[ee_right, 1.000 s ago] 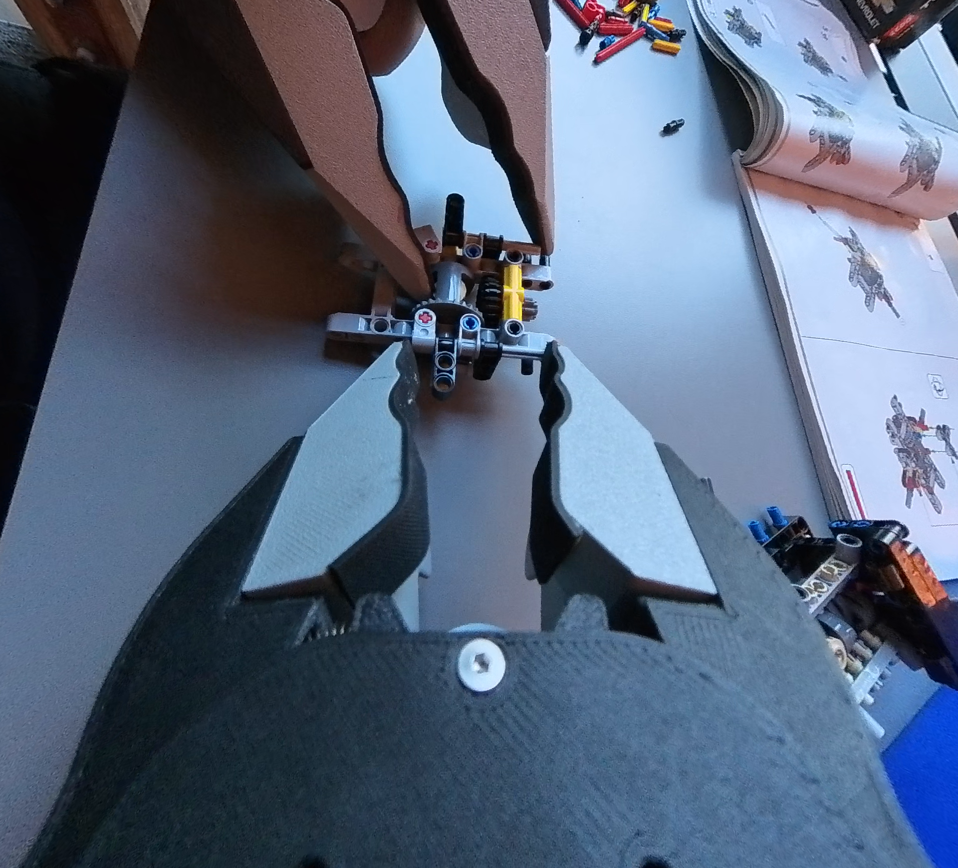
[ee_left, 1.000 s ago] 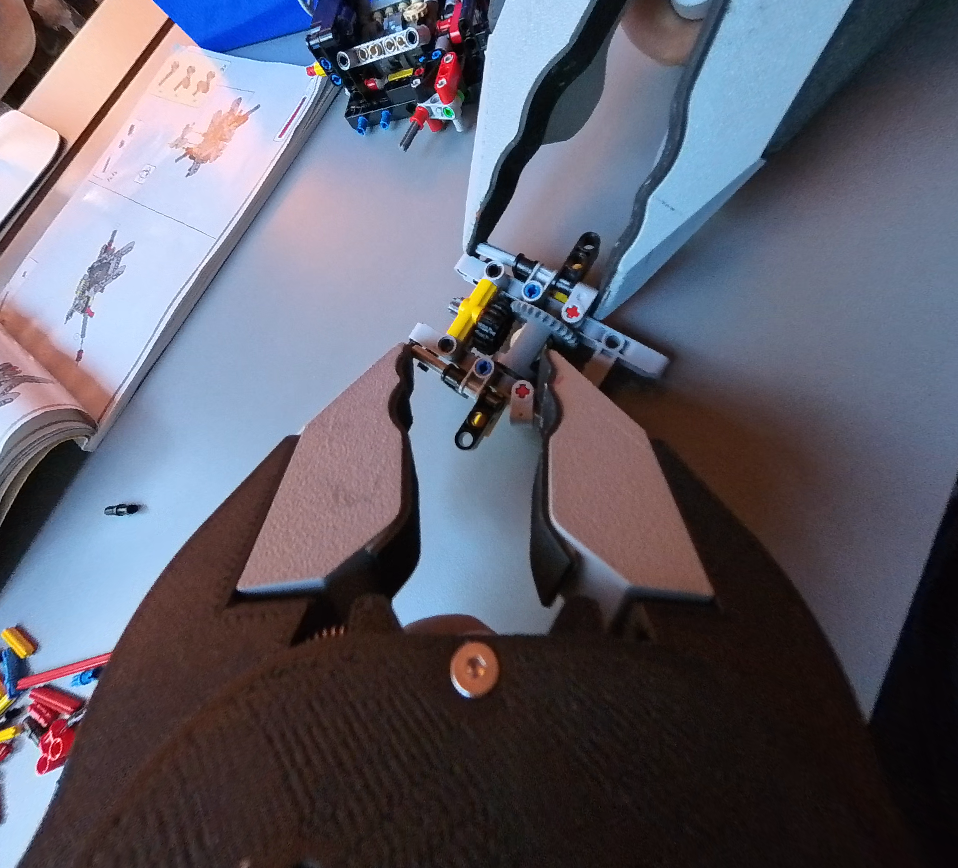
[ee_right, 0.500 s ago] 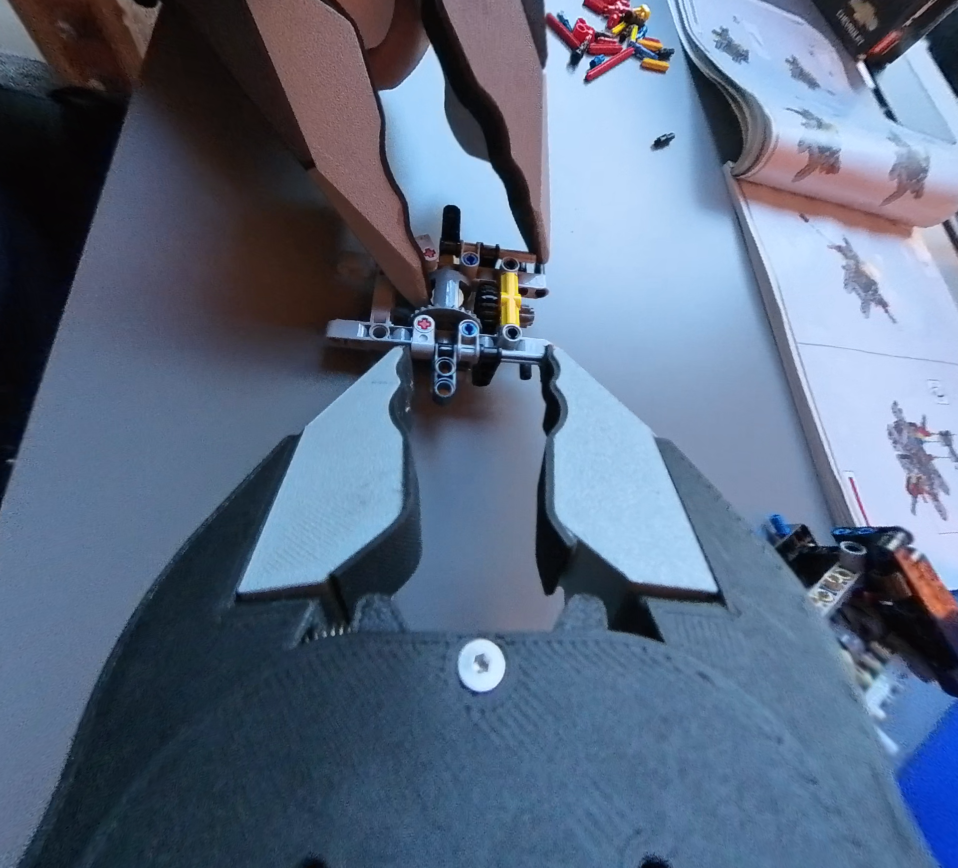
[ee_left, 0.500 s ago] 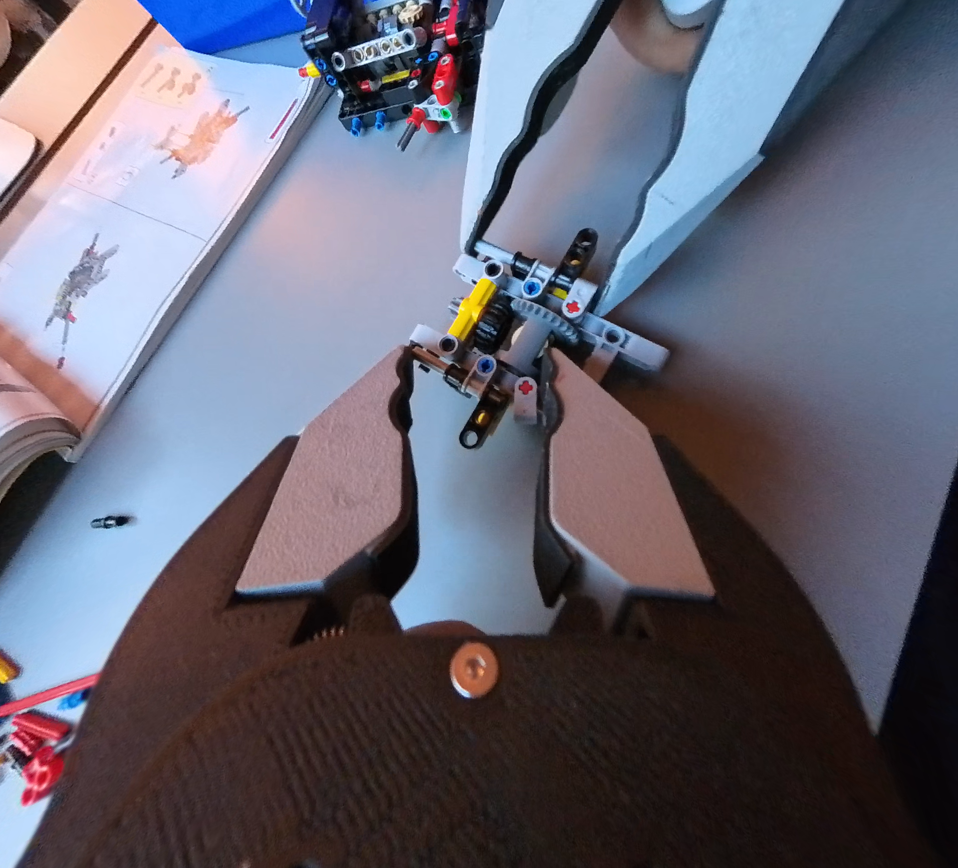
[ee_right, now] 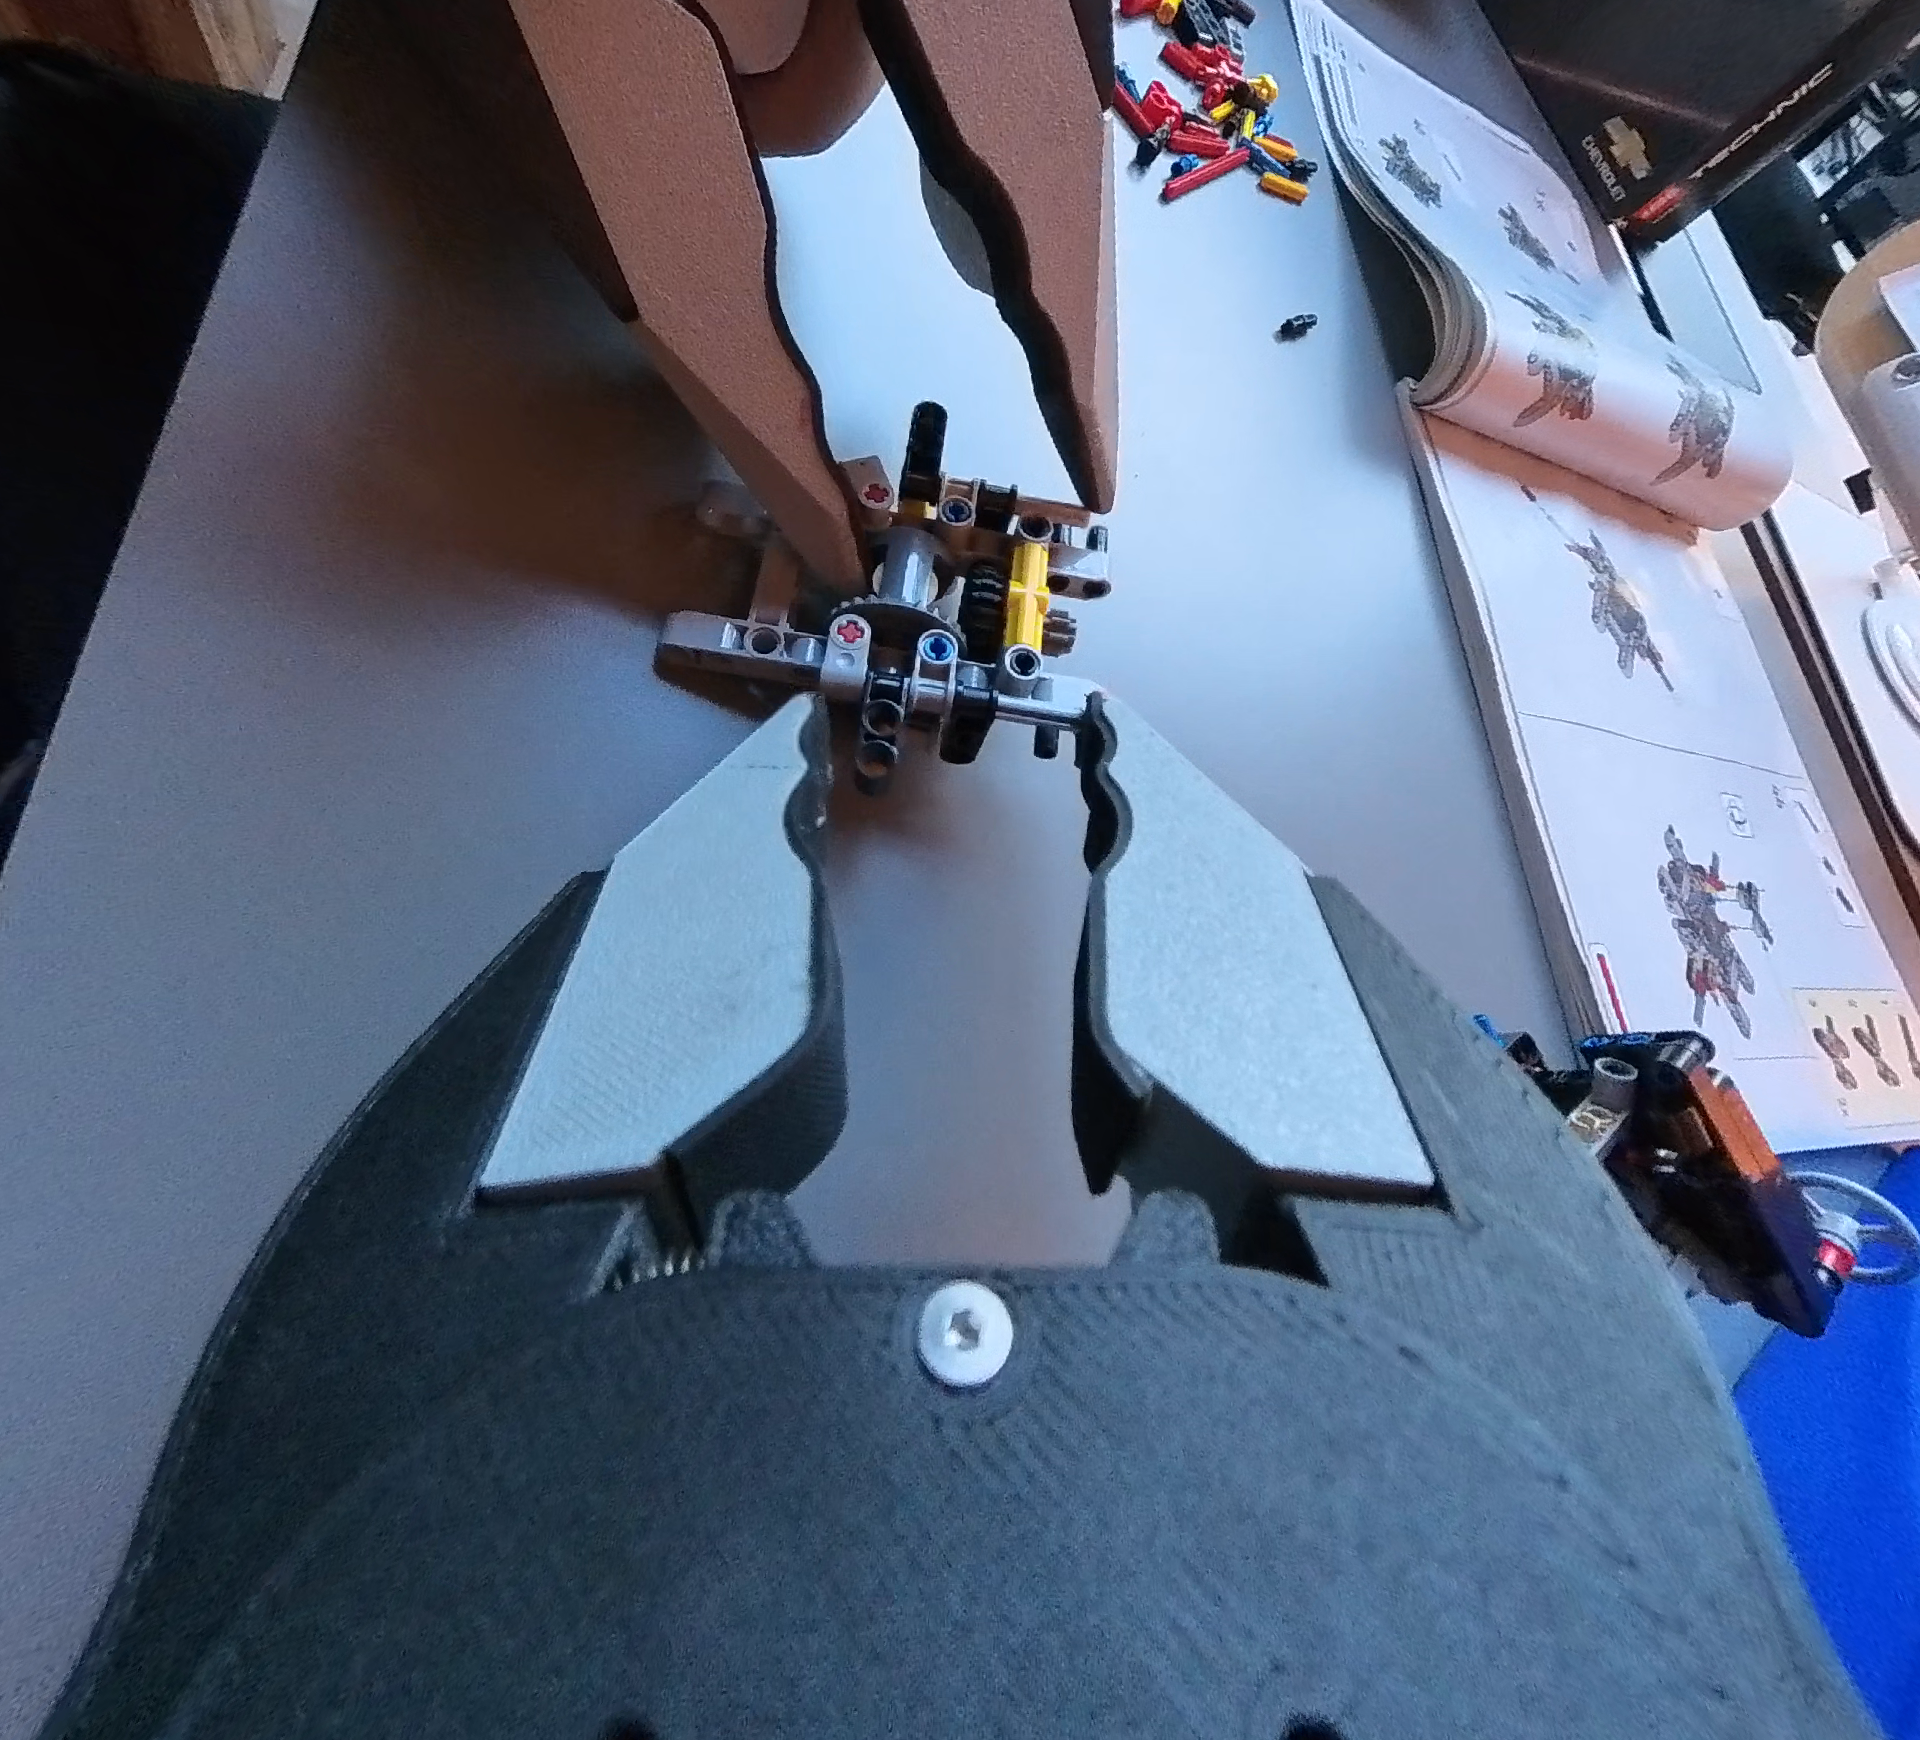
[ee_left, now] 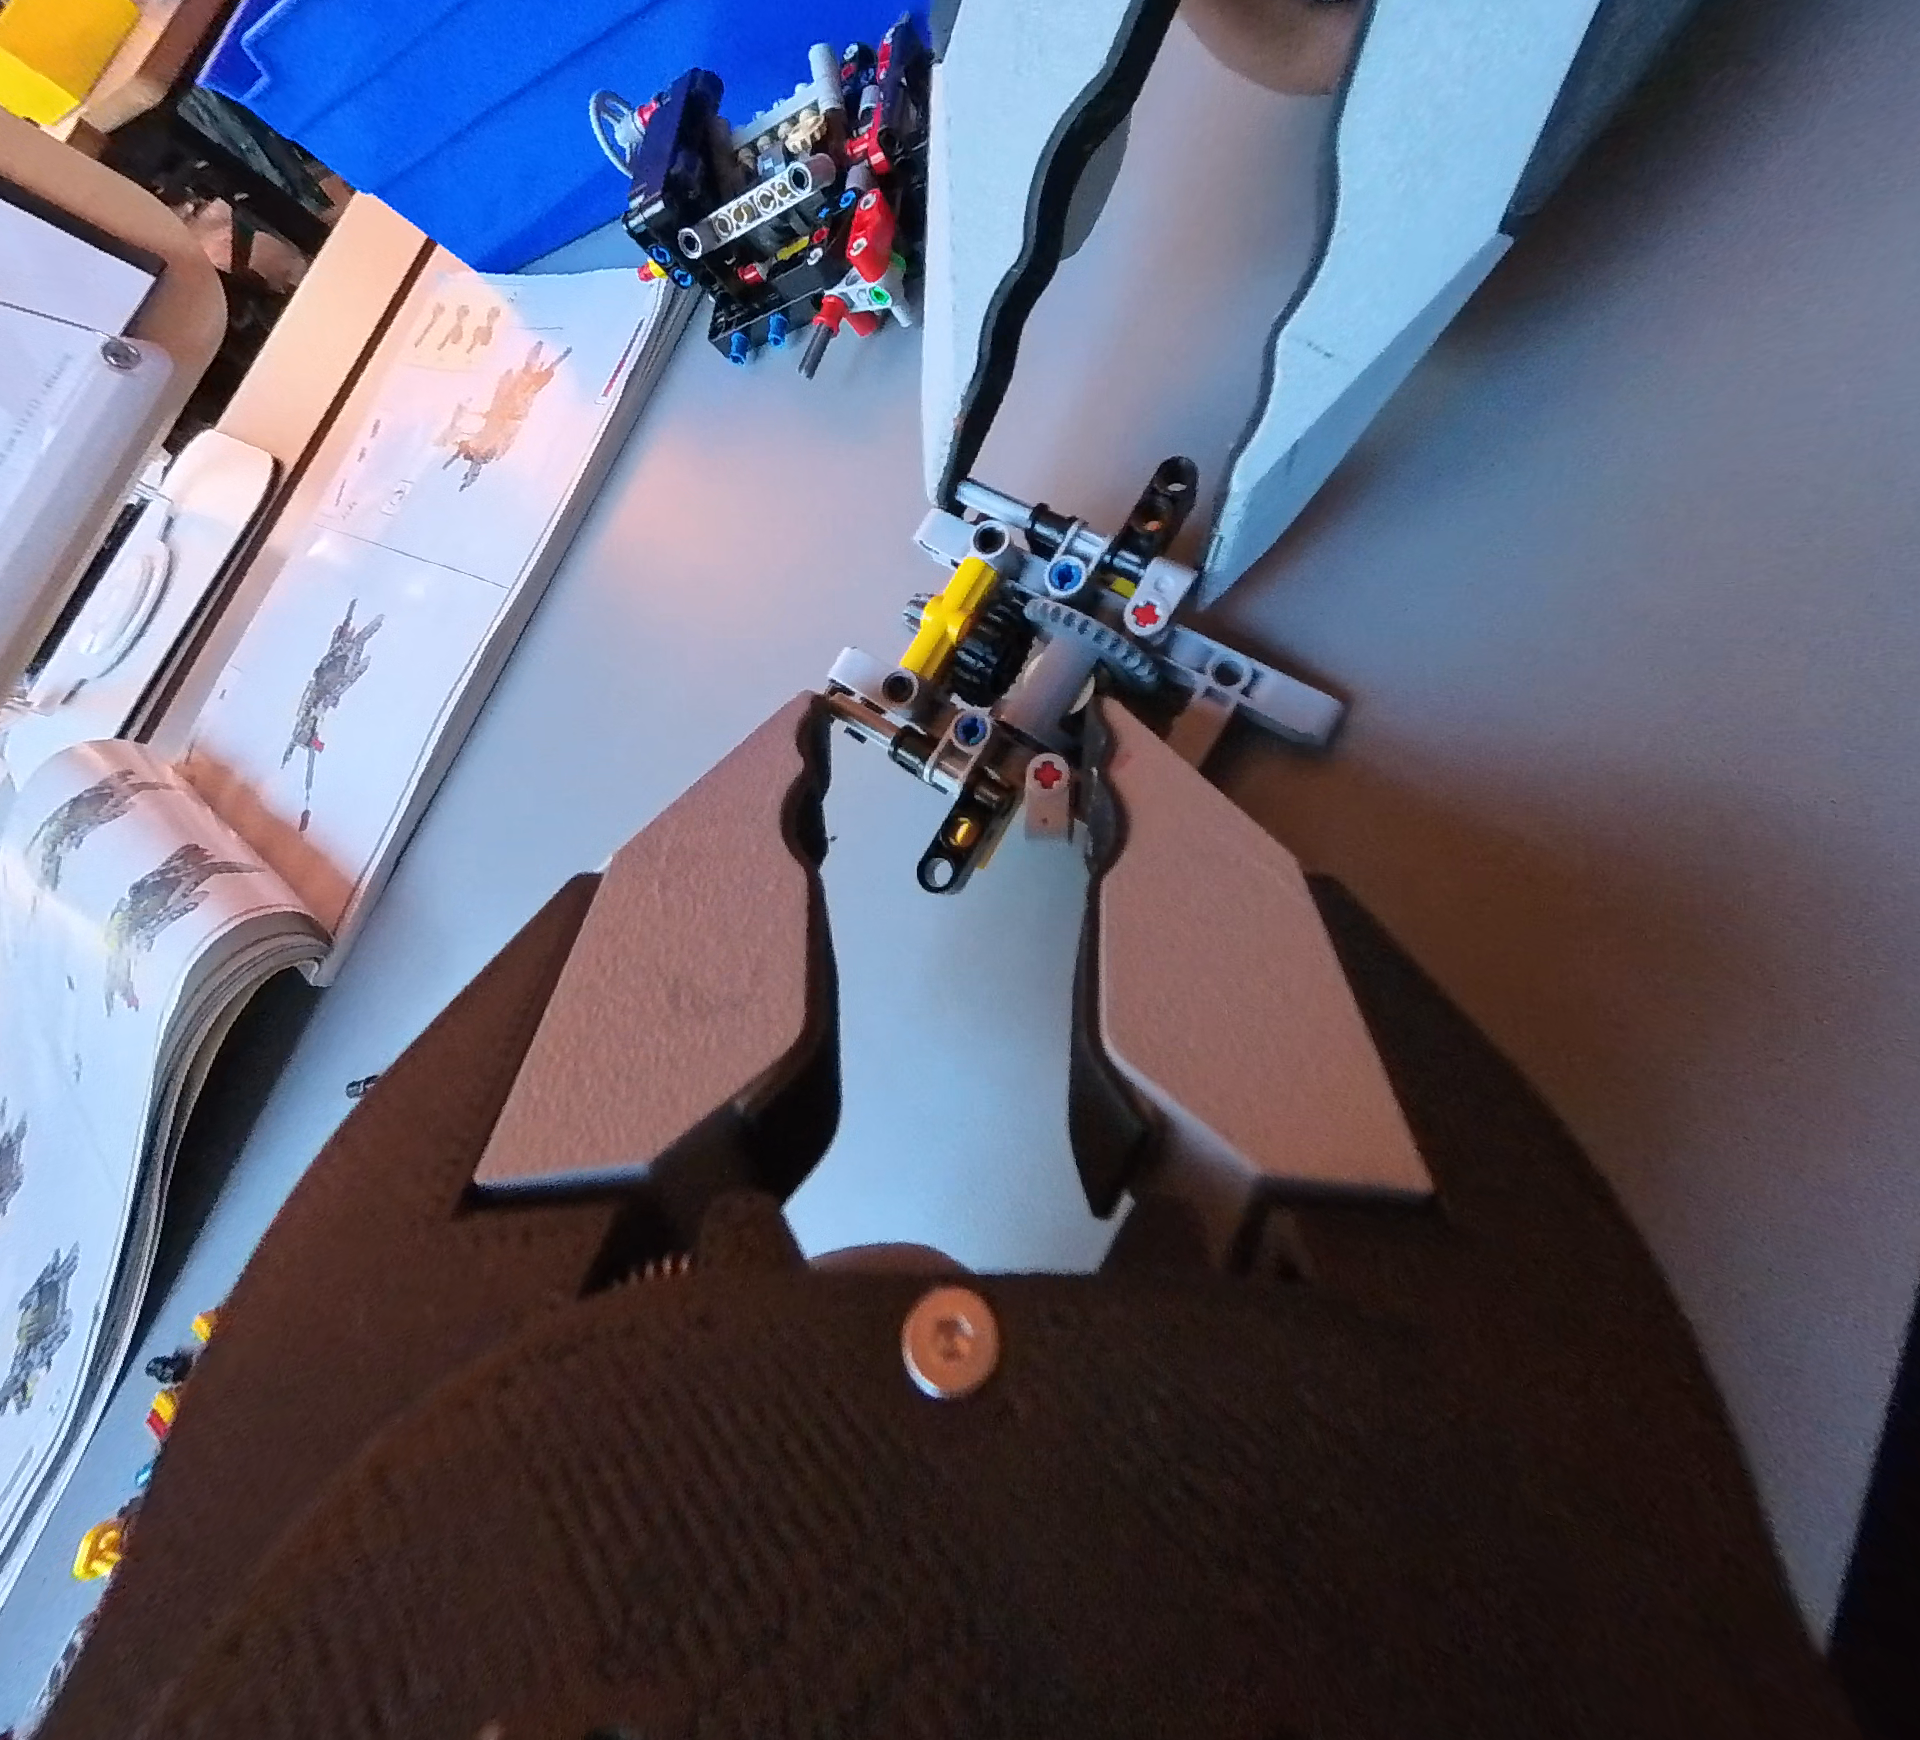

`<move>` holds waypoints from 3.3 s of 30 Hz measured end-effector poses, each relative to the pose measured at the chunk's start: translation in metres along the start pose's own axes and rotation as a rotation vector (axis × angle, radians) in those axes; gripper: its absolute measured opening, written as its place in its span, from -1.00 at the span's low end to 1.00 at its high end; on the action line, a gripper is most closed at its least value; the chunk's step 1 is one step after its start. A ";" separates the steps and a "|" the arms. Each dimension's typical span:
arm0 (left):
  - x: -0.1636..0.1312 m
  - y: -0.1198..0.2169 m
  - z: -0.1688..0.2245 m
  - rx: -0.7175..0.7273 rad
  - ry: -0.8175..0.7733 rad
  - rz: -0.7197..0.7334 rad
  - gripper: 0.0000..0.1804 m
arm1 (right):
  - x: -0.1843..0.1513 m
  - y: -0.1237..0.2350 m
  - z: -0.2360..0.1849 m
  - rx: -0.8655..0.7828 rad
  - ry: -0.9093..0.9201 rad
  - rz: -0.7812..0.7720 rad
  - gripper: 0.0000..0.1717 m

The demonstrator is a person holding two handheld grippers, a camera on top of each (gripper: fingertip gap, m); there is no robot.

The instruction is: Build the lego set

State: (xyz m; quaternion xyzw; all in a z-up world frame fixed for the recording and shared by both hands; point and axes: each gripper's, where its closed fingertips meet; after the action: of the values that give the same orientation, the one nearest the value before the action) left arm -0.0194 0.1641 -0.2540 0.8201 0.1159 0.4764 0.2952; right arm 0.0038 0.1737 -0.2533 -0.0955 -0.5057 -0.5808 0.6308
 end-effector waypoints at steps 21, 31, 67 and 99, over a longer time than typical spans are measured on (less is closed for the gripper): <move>-0.004 -0.003 -0.009 0.008 0.070 -0.022 -0.49 | 0.027 0.037 0.007 -0.235 -0.059 0.148 -0.85; -0.008 -0.004 -0.014 0.003 0.165 -0.038 -0.49 | -0.002 0.008 -0.015 -0.292 -0.066 -0.208 -0.88; -0.008 -0.006 -0.016 0.038 0.193 -0.053 -0.49 | 0.004 -0.001 0.002 -0.339 -0.217 -0.195 -0.96; -0.005 -0.006 -0.016 0.064 0.119 -0.048 -0.49 | 0.003 -0.012 0.015 0.080 -0.059 0.027 -0.48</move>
State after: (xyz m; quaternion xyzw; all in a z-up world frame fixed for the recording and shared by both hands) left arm -0.0349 0.1723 -0.2557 0.7961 0.1681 0.5133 0.2729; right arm -0.0150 0.1792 -0.2499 -0.0941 -0.5457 -0.5483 0.6267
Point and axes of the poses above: each gripper's, where its closed fingertips meet, y back along the fingers, x out of its top, z = x × y across the jaws, and after that the axes turned 8 degrees about -x, right-handed
